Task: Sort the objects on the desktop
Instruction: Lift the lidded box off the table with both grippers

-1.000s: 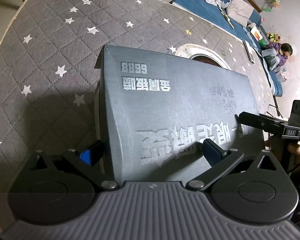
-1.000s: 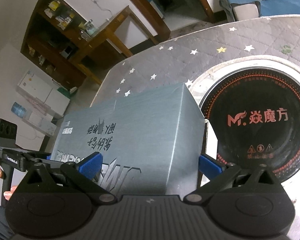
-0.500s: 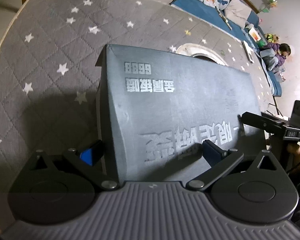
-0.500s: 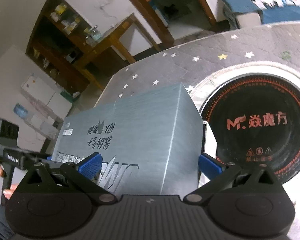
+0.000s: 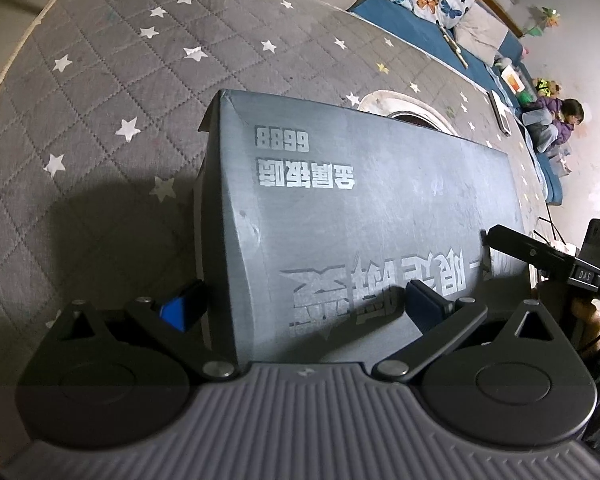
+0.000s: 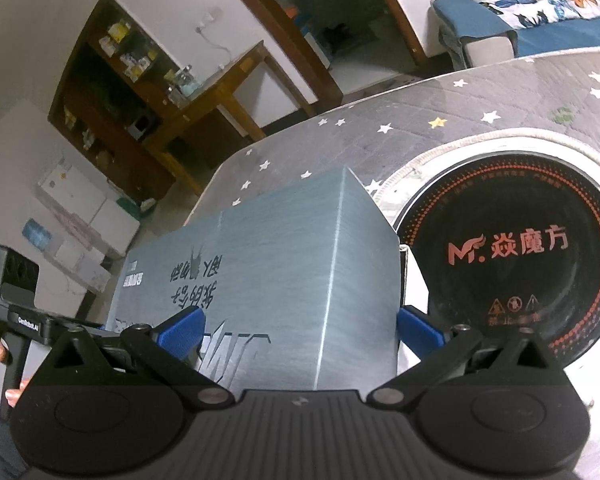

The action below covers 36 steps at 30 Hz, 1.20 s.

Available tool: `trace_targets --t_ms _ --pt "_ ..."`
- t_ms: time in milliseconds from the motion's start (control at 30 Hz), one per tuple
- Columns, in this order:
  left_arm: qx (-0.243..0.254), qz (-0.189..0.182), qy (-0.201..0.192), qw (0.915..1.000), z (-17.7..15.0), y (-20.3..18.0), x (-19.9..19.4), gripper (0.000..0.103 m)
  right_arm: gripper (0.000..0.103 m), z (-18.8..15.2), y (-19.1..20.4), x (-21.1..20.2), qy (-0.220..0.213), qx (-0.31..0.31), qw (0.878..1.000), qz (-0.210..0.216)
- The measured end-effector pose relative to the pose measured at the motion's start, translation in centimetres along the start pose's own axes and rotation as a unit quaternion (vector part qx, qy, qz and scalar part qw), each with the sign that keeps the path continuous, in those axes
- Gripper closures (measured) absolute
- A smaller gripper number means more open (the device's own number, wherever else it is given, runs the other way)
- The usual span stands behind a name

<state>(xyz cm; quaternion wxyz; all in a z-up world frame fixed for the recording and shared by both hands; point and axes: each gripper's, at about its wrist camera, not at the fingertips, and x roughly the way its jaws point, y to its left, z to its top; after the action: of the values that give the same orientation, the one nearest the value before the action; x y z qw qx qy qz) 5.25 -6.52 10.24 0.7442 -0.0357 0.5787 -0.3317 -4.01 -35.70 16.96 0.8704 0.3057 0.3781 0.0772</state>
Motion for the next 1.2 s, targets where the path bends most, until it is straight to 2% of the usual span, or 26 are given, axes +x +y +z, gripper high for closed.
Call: trace_targets --t_ms 467,800,933,1033,1200 --pt "-0.001 0.004 -0.001 1.0000 0.3 0.1 0.6 0.000 0.000 -1.0 -1.9 0.9 0.007 0.022 1.000 -0.008" --pt "-0.022 -0.017 -0.005 0.9996 0.0 1.7 1.1 0.000 0.000 -1.1 -2.4 1.2 -0.003 0.042 0.999 -0.006" --pt "-0.028 -0.033 -0.011 0.9990 -0.7 2.4 0.6 0.000 0.000 -2.3 -3.0 0.2 0.000 0.042 0.999 0.010" --pt "-0.032 -0.046 -0.017 0.9983 -1.5 2.8 0.3 0.000 0.000 -3.7 -3.0 -0.8 0.002 0.028 1.000 0.006" --pt "-0.032 -0.047 -0.015 0.9983 -2.9 2.9 0.4 0.000 0.000 -6.0 -2.4 -2.2 0.020 -0.003 1.000 0.008"
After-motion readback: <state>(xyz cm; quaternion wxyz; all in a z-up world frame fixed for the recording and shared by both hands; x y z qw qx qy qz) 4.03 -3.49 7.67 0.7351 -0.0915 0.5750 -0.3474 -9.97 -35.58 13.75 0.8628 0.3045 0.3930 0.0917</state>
